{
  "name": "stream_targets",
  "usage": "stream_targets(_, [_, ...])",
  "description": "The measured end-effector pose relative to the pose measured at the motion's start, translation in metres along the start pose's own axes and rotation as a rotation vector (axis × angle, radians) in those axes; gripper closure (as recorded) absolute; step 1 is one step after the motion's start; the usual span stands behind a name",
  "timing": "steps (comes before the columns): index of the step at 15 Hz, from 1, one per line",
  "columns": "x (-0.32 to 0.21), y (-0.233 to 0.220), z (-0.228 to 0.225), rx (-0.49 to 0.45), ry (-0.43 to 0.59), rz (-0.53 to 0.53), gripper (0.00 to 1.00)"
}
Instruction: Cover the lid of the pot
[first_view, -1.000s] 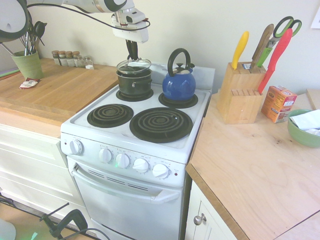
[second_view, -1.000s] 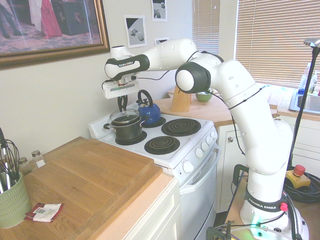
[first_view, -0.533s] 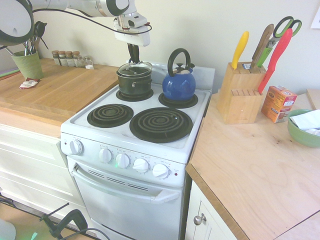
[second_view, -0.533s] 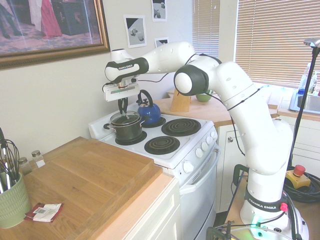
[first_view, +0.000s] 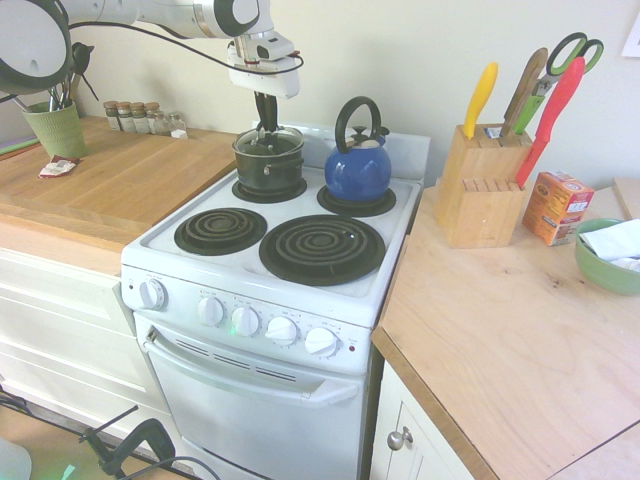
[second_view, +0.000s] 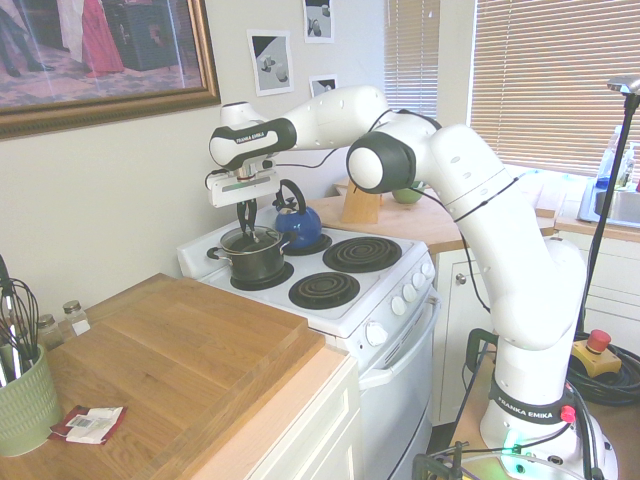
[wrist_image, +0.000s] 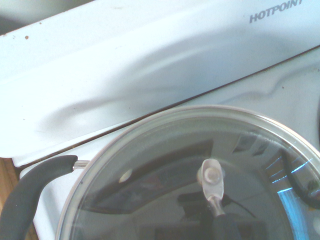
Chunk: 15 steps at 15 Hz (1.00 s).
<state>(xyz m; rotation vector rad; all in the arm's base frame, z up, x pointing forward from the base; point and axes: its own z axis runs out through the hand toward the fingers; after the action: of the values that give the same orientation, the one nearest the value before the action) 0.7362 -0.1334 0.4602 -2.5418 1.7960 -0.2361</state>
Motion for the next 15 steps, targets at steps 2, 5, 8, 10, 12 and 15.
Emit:
stream_targets(2, [0.000,0.000,-0.001,-0.001,-0.001,0.000,1.00])
stream_targets(5, [-0.003,-0.001,-0.005,-0.001,0.000,-0.005,1.00])
stream_targets(8, [-0.006,-0.003,-0.014,0.003,0.003,-0.009,1.00])
stream_targets(10, [-0.005,-0.001,-0.014,-0.001,0.002,-0.006,1.00])
stream_targets(12, [-0.001,0.002,-0.010,-0.011,-0.002,0.000,1.00])
stream_targets(15, [-0.001,0.002,-0.001,-0.017,-0.005,0.002,1.00])
